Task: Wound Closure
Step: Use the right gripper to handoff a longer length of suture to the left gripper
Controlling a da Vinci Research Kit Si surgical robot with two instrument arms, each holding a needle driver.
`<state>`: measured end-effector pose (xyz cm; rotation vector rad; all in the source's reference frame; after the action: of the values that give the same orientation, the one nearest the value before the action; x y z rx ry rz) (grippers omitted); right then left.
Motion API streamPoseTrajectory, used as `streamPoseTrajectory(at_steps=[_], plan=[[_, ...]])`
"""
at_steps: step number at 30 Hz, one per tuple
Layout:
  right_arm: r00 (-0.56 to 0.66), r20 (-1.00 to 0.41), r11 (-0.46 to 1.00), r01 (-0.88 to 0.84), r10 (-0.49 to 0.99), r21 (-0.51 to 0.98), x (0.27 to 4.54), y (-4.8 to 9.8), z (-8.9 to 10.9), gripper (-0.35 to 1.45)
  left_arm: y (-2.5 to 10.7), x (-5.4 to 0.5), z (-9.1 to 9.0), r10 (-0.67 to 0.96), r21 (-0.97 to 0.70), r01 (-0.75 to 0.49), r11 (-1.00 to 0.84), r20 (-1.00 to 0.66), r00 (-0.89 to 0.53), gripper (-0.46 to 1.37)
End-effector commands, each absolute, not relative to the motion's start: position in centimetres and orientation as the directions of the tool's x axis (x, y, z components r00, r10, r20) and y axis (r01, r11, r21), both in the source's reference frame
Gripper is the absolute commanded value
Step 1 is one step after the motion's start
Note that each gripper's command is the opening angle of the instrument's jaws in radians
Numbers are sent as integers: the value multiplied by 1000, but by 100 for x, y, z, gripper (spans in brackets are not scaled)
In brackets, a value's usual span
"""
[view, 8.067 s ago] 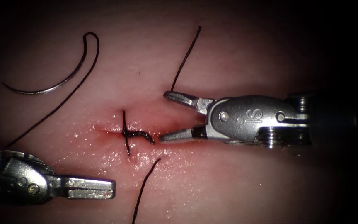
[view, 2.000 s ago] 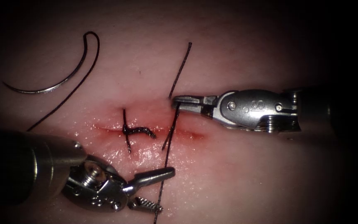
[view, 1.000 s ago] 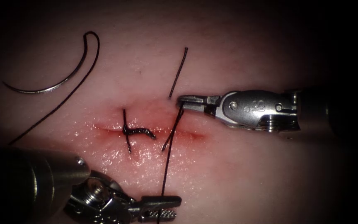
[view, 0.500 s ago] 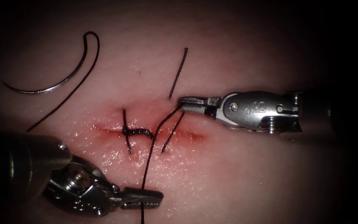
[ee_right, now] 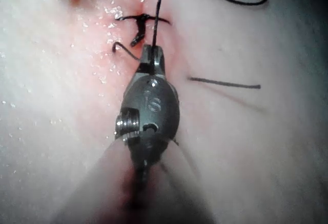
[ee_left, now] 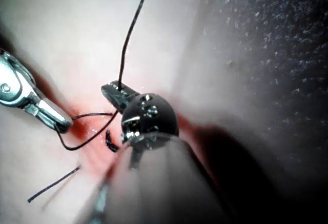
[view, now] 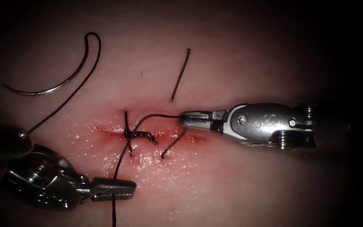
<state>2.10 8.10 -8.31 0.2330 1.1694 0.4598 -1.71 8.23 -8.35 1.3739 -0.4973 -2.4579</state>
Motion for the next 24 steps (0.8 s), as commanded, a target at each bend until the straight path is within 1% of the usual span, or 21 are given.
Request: streamPoseTrajectory(at_steps=[1,3,5,6,7,8,10,11,13,17,20,24], plan=[[311,-829,884,-221,464,412,210,810,-833,31,823,-171,-836,-408,427,86,-900,-758,-509,-35],[308,-829,883,-219,466,415,209,808,-837,37,824,-168,-838,-408,430,83,-899,-754,-515,-35],[306,-829,882,-214,469,420,209,808,-842,48,826,-165,-840,-408,432,82,-898,-751,-519,-35],[305,-828,881,-213,471,422,209,807,-845,61,827,-163,-841,-410,436,81,-896,-746,-525,-35],[305,-828,881,-213,471,423,209,807,-846,65,827,-163,-842,-409,435,80,-897,-746,-525,-35],[307,-826,880,-210,473,425,209,807,-849,76,828,-160,-842,-412,439,80,-895,-743,-528,-35],[307,-825,879,-209,475,428,210,806,-852,93,828,-158,-843,-407,438,76,-896,-741,-533,-35],[307,-824,879,-209,476,429,210,806,-854,100,829,-156,-844,-410,442,74,-894,-739,-534,-35],[307,-824,878,-209,477,430,210,806,-855,109,829,-155,-845,-413,446,75,-892,-736,-536,-35],[304,-824,877,-210,479,433,211,808,-856,117,830,-154,-847,-414,448,74,-891,-735,-537,-35],[293,-827,875,-220,480,431,212,810,-858,118,830,-155,-849,-417,452,75,-889,-732,-539,-35],[296,-818,864,-280,493,419,219,818,-863,120,828,-159,-850,-416,450,75,-890,-733,-538,-35]])
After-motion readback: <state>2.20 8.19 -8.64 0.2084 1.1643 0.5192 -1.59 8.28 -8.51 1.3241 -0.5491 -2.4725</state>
